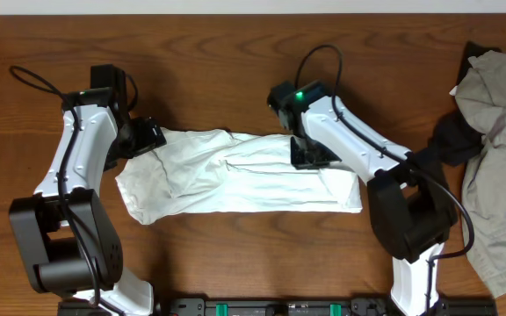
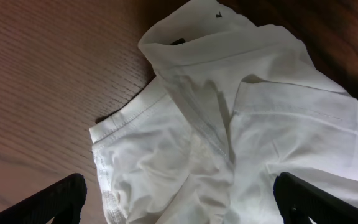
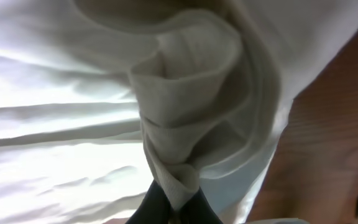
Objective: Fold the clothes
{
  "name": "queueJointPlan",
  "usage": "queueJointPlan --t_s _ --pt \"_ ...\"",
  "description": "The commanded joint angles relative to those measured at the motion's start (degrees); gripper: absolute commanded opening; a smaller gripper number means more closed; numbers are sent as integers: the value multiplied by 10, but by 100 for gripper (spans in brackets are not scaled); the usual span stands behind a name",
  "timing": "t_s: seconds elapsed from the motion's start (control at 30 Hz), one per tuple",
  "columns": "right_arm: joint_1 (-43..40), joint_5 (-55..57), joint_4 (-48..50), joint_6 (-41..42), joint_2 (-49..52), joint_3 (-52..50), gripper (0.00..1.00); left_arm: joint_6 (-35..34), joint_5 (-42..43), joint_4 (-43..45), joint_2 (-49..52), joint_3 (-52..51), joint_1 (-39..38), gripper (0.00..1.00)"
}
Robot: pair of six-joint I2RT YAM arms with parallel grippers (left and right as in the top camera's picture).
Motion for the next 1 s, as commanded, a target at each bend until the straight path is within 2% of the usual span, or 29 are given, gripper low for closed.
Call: queueJointPlan --t_s 0.0,0.27,0.7,0.97 --pt "10 -4 0 28 3 9 1 7 -11 -1 4 -2 3 98" --pt "12 -20 3 44 3 17 1 7 -11 -1 4 -2 3 98" --pt "21 -51 78 102 3 24 1 7 -11 -1 4 -2 3 98" --pt "46 -55 100 103 3 24 1 7 -11 -1 4 -2 3 98"
